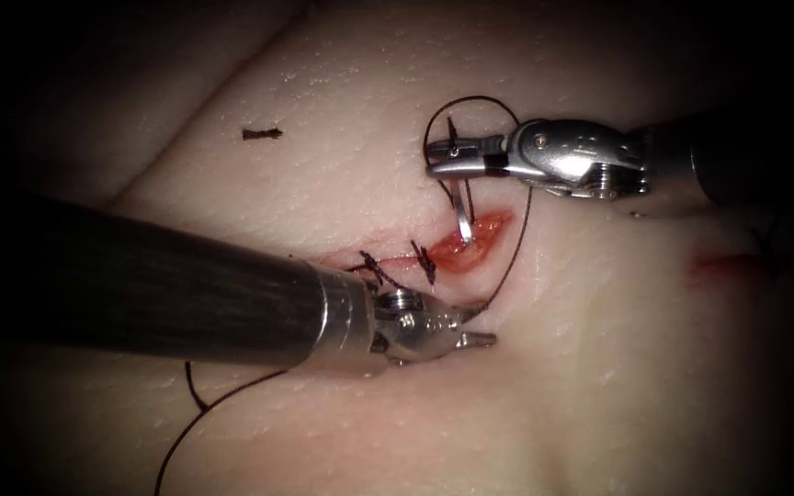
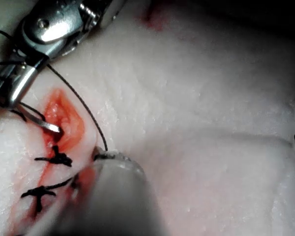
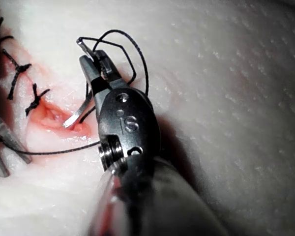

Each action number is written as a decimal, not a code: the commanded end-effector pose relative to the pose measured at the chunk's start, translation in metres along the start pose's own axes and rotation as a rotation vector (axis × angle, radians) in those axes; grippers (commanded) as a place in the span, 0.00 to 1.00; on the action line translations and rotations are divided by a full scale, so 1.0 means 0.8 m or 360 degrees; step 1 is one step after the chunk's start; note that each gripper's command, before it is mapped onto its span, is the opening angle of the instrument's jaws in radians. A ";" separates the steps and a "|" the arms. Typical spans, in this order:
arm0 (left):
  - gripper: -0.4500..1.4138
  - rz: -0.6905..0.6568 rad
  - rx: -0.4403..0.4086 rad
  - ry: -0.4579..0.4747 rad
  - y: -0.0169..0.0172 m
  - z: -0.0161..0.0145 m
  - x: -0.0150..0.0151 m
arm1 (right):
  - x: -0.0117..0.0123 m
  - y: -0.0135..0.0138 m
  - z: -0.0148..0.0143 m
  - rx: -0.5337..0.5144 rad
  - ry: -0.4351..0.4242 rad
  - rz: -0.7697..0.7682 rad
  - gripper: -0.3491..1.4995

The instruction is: Wound Closure

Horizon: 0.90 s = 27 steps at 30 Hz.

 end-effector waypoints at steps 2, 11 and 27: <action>0.44 0.0001 -0.0006 0.0000 0.0005 0.0005 -0.0003 | -0.0008 -0.0004 0.0008 0.0011 -0.0004 0.0021 0.00; 0.44 -0.0001 0.0001 -0.0001 0.0006 0.0011 -0.0001 | -0.0007 -0.0003 0.0006 0.0022 -0.0019 0.0137 0.00; 0.44 -0.0005 0.0003 -0.0001 0.0005 0.0014 -0.0005 | -0.0010 -0.0009 0.0006 0.0076 -0.0051 0.0513 0.00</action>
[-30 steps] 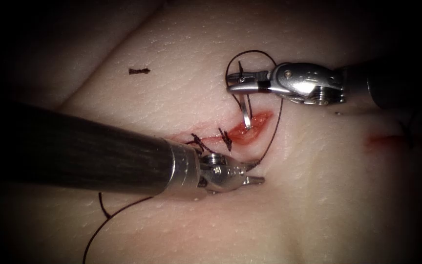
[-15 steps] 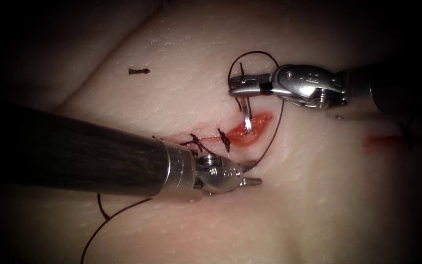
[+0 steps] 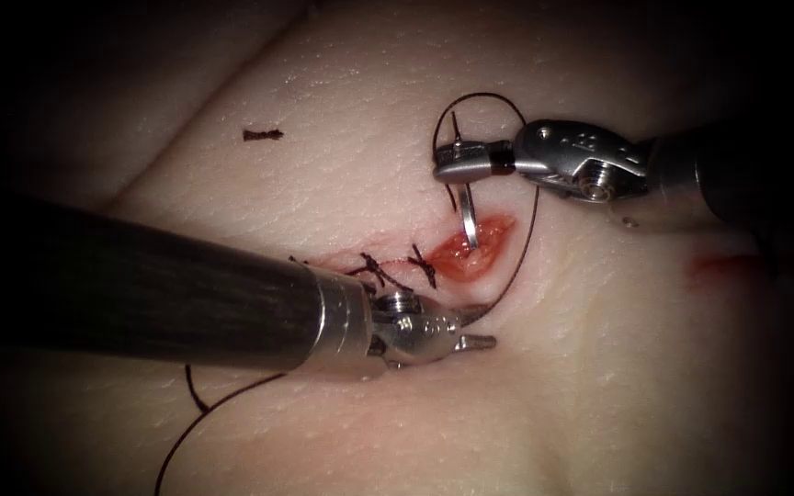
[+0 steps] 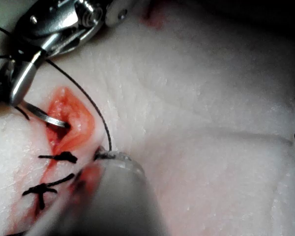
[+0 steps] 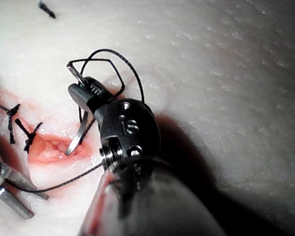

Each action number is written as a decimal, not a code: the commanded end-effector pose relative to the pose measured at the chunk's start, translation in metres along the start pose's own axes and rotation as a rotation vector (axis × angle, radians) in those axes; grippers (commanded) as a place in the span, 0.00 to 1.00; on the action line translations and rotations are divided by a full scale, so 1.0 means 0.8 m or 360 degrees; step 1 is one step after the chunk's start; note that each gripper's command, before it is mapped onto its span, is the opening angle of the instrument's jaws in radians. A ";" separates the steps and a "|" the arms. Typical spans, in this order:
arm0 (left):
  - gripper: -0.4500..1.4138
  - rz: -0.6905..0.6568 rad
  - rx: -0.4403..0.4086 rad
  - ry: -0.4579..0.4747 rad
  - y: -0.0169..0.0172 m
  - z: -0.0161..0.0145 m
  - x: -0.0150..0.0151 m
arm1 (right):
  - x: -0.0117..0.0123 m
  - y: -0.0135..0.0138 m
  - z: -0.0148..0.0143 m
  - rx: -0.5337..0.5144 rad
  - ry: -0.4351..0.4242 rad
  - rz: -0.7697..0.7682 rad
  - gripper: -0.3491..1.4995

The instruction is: Wound Closure

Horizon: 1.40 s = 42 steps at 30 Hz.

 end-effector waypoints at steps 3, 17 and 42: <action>0.44 0.0000 -0.0004 -0.0001 0.0006 0.0008 -0.0002 | -0.0010 -0.0006 0.0014 0.0030 -0.0024 0.0098 0.00; 0.44 0.0003 -0.0007 0.0001 0.0004 0.0007 -0.0004 | -0.0017 -0.0029 0.0023 0.0142 -0.0064 0.0557 0.00; 0.44 0.0006 -0.0004 -0.0014 0.0002 -0.0013 -0.0005 | -0.0029 -0.0080 0.0018 0.0216 -0.0104 0.1110 0.00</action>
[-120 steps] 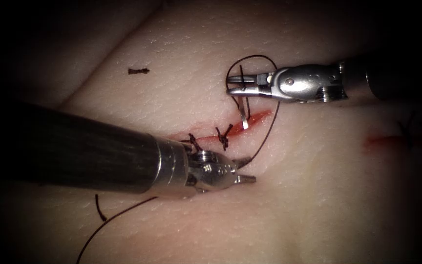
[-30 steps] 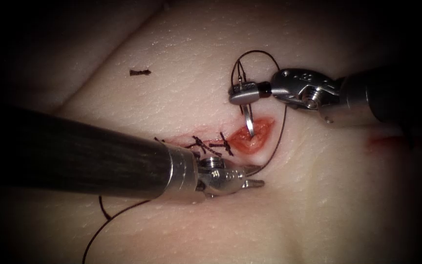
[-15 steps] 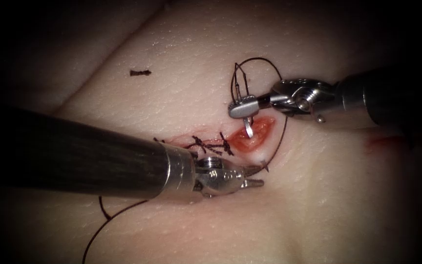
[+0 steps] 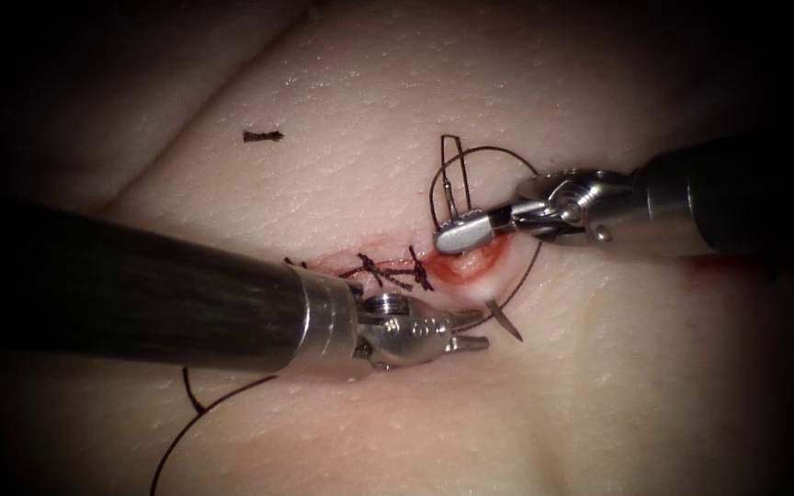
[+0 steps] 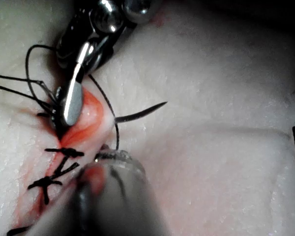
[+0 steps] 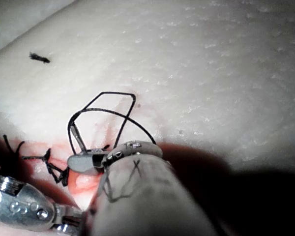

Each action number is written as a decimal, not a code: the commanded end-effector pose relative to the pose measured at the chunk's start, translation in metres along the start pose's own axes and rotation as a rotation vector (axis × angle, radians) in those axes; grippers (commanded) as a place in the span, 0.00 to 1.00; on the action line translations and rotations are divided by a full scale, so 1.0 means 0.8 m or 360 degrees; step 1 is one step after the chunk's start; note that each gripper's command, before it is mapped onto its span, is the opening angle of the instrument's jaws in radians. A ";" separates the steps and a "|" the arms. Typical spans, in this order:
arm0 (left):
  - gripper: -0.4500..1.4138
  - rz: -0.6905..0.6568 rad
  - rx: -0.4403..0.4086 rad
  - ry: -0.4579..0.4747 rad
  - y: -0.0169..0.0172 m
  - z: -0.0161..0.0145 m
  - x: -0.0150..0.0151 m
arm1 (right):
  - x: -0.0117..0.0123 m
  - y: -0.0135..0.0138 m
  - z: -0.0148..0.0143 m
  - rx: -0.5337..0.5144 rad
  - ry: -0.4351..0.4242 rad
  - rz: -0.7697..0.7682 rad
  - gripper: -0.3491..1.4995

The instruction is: Wound Closure

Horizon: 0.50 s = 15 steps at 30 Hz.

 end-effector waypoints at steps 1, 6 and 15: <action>0.44 -0.0005 0.0003 -0.0007 0.0007 0.0005 0.0000 | -0.0008 0.0004 0.0005 -0.0012 0.0004 -0.0001 0.00; 0.44 0.0088 0.0042 0.0077 0.0023 -0.0027 0.0020 | -0.0001 0.0009 -0.0004 -0.0003 0.0060 0.0005 0.41; 0.44 0.0236 0.0174 0.0195 0.0035 -0.0065 0.0054 | 0.0015 0.0010 -0.0017 0.0036 0.0127 -0.0016 0.80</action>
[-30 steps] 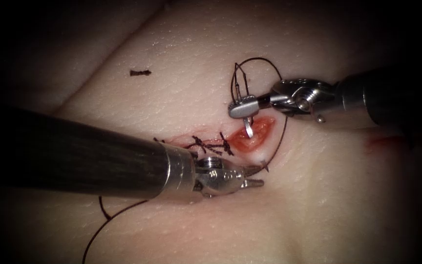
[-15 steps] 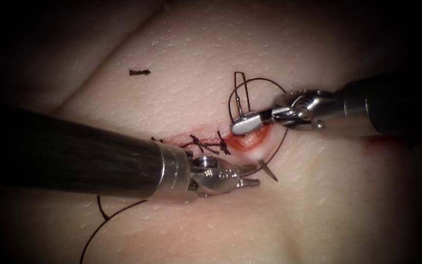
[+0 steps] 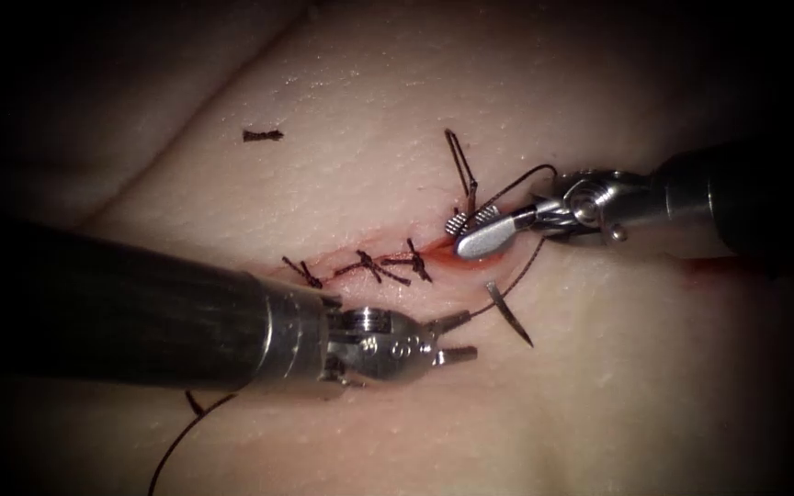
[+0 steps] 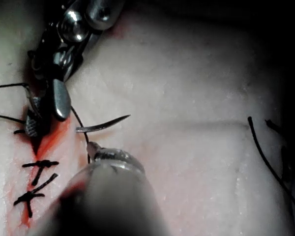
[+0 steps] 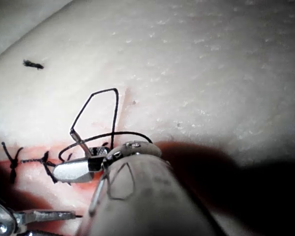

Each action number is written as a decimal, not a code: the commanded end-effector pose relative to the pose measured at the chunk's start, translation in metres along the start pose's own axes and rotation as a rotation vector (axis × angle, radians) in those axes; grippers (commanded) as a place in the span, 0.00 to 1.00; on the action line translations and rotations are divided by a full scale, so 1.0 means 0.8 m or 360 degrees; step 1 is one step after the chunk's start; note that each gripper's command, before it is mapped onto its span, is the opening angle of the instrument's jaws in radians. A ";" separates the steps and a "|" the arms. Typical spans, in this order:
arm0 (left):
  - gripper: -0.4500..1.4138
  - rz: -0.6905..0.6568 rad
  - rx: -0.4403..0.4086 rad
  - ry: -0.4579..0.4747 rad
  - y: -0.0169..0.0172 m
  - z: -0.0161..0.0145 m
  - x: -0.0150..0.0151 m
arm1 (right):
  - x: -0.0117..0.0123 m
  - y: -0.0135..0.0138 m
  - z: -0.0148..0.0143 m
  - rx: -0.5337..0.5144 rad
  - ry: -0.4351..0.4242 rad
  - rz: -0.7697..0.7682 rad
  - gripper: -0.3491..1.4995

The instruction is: Wound Closure

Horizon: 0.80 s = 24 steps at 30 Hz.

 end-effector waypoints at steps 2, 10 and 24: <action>0.44 0.0038 0.0065 0.0042 -0.0002 0.0005 0.0004 | -0.0003 0.0004 0.0007 0.0007 -0.0004 0.0001 0.80; 0.47 0.0293 0.0232 0.0124 -0.0018 0.0012 0.0017 | -0.0007 0.0002 -0.0015 0.0025 -0.0029 0.0038 0.76; 0.46 0.0357 0.0202 0.0133 -0.0004 0.0007 0.0009 | 0.0016 0.0005 -0.0018 -0.0022 0.0062 -0.0019 0.93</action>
